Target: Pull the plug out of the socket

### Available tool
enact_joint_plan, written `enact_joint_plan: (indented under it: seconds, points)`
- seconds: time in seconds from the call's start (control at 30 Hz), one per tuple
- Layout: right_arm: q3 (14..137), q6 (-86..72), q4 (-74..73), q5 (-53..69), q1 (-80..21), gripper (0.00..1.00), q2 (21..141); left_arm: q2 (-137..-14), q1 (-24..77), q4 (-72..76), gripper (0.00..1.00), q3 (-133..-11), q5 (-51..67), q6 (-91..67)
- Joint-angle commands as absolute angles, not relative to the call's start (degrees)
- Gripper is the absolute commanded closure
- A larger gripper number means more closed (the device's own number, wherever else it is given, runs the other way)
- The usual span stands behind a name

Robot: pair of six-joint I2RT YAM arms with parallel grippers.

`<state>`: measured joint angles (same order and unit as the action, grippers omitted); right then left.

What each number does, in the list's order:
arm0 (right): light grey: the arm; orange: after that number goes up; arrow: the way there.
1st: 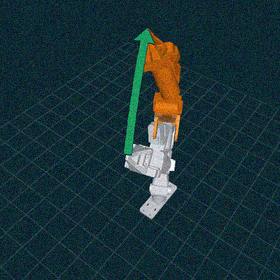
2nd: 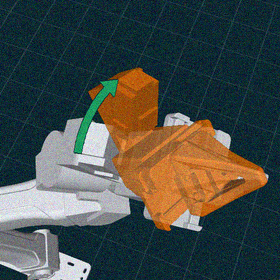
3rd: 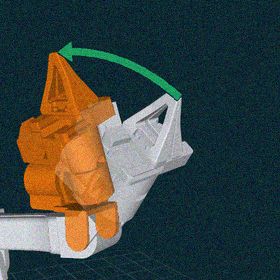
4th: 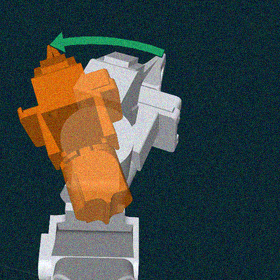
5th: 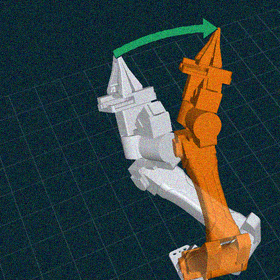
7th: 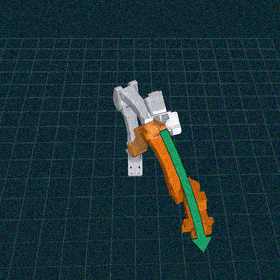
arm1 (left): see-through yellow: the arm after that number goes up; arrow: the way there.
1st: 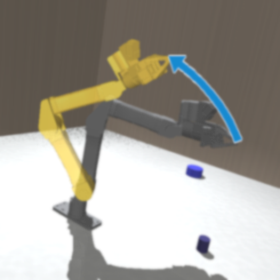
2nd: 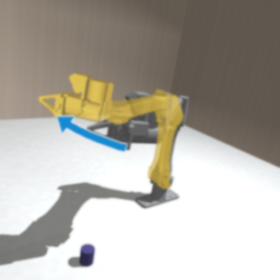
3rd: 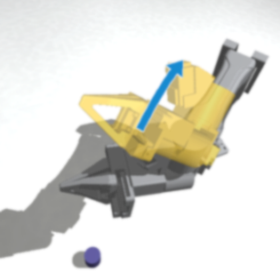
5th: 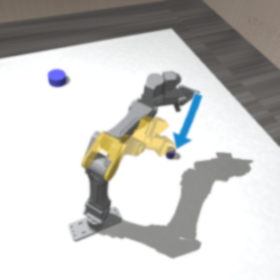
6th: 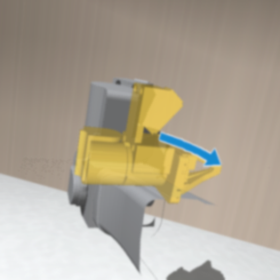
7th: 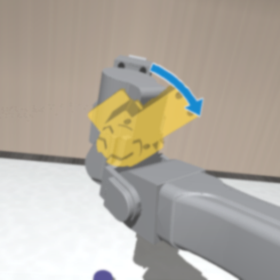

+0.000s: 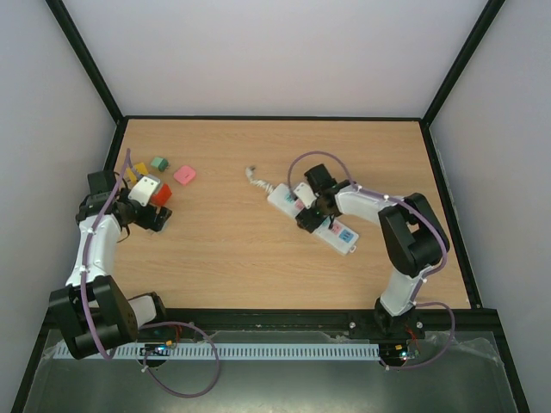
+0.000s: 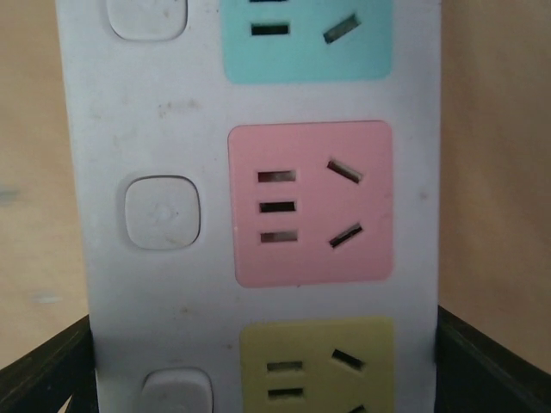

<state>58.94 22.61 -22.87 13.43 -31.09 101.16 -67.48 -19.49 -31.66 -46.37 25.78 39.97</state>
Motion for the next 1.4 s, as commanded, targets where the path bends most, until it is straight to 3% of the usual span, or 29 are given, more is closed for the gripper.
enact_joint_plan:
  seconds: [0.0,0.67,0.83,1.07,1.37]
  points:
    - [60.77,18.2,-20.69,10.52,-23.02,0.34,103.95,-68.1,-18.76,-31.82,0.0,-47.76,27.41,38.78]
    - [59.49,7.12,-14.63,6.54,8.27,0.25,103.89,-70.2,-17.31,-30.16,0.01,-47.75,28.8,37.12]
    - [57.38,7.16,-13.62,6.46,10.36,0.24,101.45,-71.44,-17.15,-29.76,0.01,-47.68,30.33,35.09]
    - [59.55,8.2,-15.59,10.24,10.37,0.01,97.98,-72.34,-16.8,-29.04,0.01,-48.65,31.88,31.71]
    - [68.43,9.63,-22.57,17.54,10.28,0.02,94.8,-78.99,-15.88,-35.29,0.01,-58.39,35.74,25.12]
